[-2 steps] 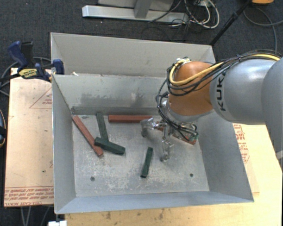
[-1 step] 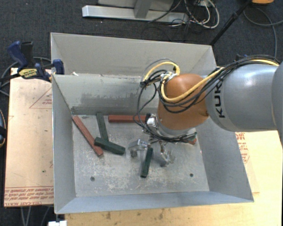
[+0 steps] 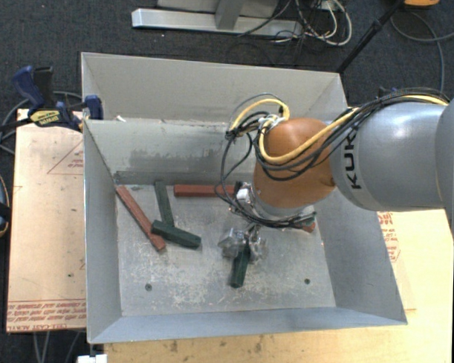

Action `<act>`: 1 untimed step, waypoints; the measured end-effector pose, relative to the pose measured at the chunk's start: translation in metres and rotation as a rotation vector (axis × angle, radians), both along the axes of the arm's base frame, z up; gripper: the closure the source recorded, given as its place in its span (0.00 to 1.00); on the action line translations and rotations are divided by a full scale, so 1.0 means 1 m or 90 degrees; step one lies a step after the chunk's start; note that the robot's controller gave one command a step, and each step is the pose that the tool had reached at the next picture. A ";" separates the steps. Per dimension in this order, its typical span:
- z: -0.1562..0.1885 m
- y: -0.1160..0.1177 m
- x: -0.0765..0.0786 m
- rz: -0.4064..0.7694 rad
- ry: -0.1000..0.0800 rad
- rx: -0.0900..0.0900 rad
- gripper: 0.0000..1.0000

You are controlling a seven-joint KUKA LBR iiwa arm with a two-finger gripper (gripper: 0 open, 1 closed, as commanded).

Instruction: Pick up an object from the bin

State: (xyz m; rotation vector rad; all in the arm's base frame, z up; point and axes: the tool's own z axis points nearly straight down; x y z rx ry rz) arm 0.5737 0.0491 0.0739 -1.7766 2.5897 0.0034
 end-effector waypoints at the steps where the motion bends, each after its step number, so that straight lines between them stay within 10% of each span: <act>1: 0.210 -0.001 -0.026 0.189 -0.007 -0.001 1.00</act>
Offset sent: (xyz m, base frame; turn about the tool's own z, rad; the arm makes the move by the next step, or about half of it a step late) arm -0.0275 -0.0023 0.2059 -0.3014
